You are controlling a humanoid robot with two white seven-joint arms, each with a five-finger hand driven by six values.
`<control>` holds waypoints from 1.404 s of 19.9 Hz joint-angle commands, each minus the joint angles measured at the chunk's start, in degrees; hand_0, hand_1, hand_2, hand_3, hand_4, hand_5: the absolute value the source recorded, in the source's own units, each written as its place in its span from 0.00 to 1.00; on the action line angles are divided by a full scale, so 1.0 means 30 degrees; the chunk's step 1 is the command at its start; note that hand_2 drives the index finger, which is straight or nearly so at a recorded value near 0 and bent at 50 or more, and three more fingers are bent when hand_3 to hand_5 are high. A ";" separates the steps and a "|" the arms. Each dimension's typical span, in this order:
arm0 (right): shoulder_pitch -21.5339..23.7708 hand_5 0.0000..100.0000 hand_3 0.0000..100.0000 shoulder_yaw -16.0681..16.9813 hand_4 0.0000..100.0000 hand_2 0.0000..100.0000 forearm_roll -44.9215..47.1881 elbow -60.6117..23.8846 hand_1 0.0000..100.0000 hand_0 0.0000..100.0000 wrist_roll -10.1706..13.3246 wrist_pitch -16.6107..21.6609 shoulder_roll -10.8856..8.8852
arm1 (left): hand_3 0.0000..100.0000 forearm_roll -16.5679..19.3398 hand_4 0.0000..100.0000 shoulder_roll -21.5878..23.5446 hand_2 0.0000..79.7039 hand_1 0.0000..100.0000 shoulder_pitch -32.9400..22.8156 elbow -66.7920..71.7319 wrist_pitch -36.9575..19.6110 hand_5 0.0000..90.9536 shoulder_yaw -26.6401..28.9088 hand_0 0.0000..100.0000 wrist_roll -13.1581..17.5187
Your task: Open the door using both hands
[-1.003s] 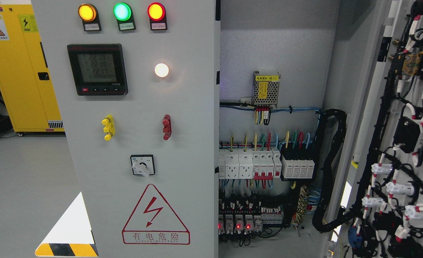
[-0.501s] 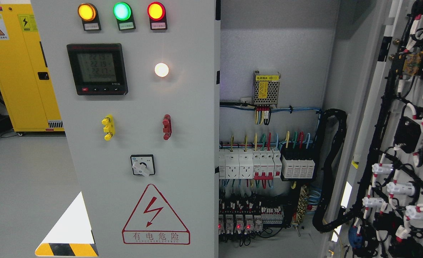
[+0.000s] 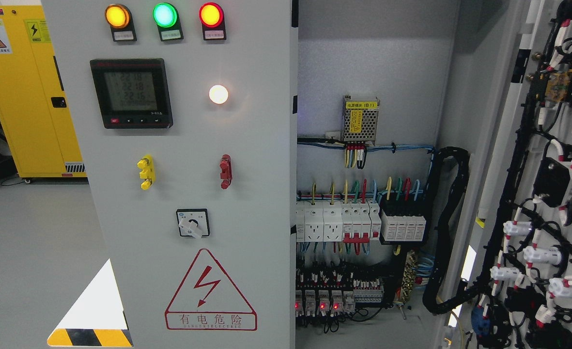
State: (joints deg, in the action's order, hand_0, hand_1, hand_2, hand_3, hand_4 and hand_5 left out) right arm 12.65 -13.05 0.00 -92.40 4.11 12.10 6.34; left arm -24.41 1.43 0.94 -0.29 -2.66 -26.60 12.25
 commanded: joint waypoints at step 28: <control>-1.1128 0.00 0.00 -0.0544 0.00 0.04 0.0322 -0.1958 0.50 0.00 0.0211 -0.5118 0.0464 | 0.00 -0.0006 0.00 -0.0390 0.00 0.56 0.0711 -0.0051 -0.0020 0.00 0.0575 0.12 -0.1651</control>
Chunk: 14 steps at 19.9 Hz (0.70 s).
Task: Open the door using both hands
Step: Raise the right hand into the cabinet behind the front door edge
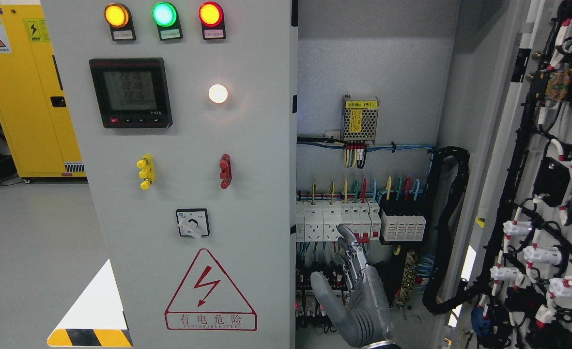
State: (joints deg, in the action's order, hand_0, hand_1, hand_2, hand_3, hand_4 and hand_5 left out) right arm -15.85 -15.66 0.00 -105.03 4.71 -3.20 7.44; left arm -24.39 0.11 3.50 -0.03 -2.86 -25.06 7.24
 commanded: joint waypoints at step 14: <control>-0.4501 0.00 0.00 0.0415 0.00 0.04 0.0586 0.5389 0.50 0.00 -0.0252 -0.0016 0.0041 | 0.00 -0.0015 0.00 -0.0711 0.00 0.56 -0.0084 -0.0342 0.0043 0.00 0.0063 0.12 0.0017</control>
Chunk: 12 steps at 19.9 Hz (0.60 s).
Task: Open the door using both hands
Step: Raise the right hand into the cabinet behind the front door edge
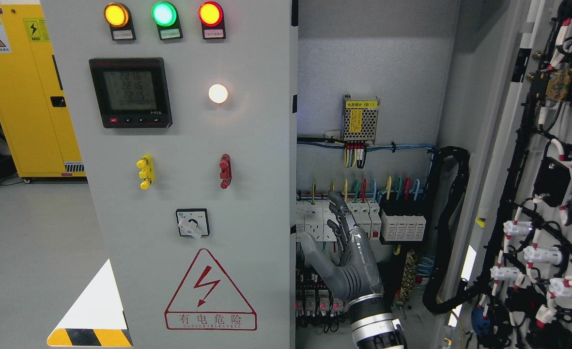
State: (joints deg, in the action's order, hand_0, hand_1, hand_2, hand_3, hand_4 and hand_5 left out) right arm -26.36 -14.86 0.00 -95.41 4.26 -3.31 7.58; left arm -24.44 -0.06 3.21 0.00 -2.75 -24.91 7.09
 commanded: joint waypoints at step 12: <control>-0.2083 0.00 0.00 0.0442 0.00 0.04 0.2429 0.2886 0.50 0.00 -0.1509 -0.0363 -0.0094 | 0.00 -0.0026 0.00 -0.1006 0.00 0.56 -0.0015 -0.0352 -0.0020 0.00 0.0012 0.12 0.0067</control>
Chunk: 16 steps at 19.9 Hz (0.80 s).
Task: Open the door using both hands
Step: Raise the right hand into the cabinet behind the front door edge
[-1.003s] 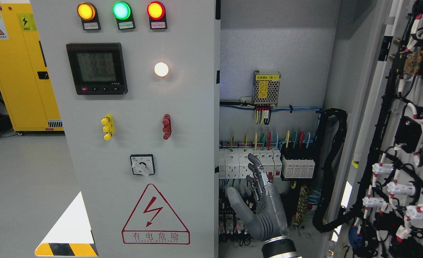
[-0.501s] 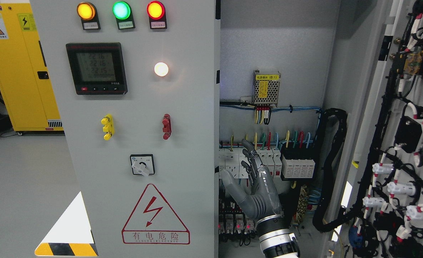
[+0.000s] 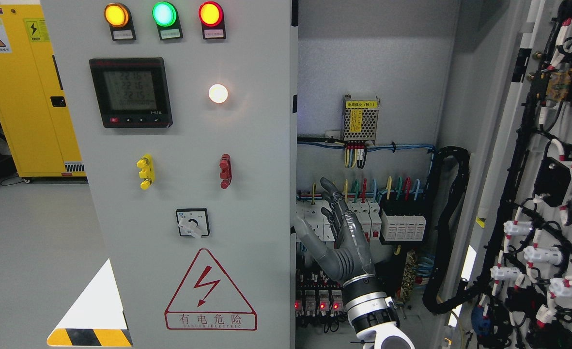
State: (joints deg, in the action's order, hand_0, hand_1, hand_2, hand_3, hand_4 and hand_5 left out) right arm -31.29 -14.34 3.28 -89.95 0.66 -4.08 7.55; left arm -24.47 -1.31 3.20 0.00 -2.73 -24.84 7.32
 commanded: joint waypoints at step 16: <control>-0.1493 0.00 0.00 0.1703 0.00 0.04 0.2364 0.2295 0.50 0.00 -0.2648 -0.0163 -0.0086 | 0.00 0.0012 0.00 -0.0473 0.00 0.56 -0.0041 -0.0146 0.0003 0.00 -0.0010 0.12 -0.0009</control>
State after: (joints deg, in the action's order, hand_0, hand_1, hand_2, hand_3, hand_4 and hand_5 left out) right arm -34.87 -11.34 9.91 -86.03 -4.94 -4.55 7.29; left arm -24.44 -2.58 3.13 0.00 -2.68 -24.83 7.33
